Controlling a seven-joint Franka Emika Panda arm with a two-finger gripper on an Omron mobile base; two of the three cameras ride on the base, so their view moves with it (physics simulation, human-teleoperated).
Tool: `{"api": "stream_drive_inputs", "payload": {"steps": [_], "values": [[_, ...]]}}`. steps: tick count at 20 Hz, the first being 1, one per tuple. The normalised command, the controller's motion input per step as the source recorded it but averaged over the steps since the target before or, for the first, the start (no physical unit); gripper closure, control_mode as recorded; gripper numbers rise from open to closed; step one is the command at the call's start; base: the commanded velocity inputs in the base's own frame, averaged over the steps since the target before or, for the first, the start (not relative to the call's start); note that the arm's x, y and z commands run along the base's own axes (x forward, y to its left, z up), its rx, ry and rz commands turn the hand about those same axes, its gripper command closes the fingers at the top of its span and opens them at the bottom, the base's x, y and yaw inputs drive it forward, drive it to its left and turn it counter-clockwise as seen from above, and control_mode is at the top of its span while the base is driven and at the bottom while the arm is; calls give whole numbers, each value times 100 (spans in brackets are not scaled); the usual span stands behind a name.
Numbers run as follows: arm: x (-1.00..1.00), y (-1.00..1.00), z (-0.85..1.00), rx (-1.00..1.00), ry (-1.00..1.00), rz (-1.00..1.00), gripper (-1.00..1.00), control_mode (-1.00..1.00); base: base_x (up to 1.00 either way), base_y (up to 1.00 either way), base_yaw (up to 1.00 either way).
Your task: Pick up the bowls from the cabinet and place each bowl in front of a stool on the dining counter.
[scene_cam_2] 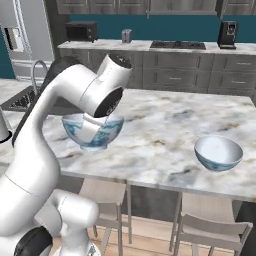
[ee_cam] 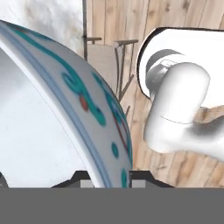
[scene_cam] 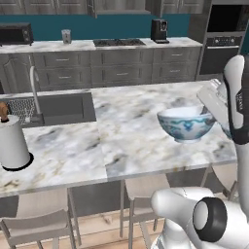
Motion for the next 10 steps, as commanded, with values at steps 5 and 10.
{"api": "stream_drive_inputs", "payload": {"steps": [5, 10], "values": [[94, 0, -92, 1, -7, 5, 100, -100, 0, 0, 0], [67, 0, -76, 1, -17, 0, 100, -100, 0, 0, 0]]}}
